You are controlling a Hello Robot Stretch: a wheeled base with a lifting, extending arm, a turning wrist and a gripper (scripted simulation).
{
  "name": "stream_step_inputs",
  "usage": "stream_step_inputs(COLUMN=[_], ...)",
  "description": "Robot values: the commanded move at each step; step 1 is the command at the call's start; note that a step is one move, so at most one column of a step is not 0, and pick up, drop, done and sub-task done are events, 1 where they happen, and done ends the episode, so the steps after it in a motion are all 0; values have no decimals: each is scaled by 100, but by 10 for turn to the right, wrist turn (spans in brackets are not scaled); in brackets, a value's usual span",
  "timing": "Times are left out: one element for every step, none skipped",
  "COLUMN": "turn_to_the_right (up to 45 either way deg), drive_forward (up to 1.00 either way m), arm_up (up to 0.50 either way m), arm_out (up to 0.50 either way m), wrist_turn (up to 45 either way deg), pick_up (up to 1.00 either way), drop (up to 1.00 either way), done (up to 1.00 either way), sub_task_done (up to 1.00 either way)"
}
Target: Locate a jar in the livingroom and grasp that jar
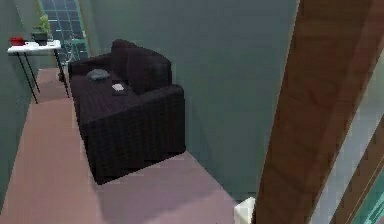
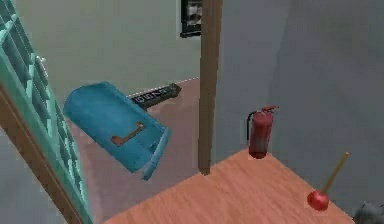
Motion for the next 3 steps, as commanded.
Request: stream_step_inputs(turn_to_the_right=[-300,0,-90], drive_forward=[0,100,0], arm_up=[0,0,0], arm_out=[0,0,0], wrist_turn=[0,0,0], pick_up=[0,0,0], drop=[0,0,0], done=[0,0,0], sub_task_done=[0,0,0])
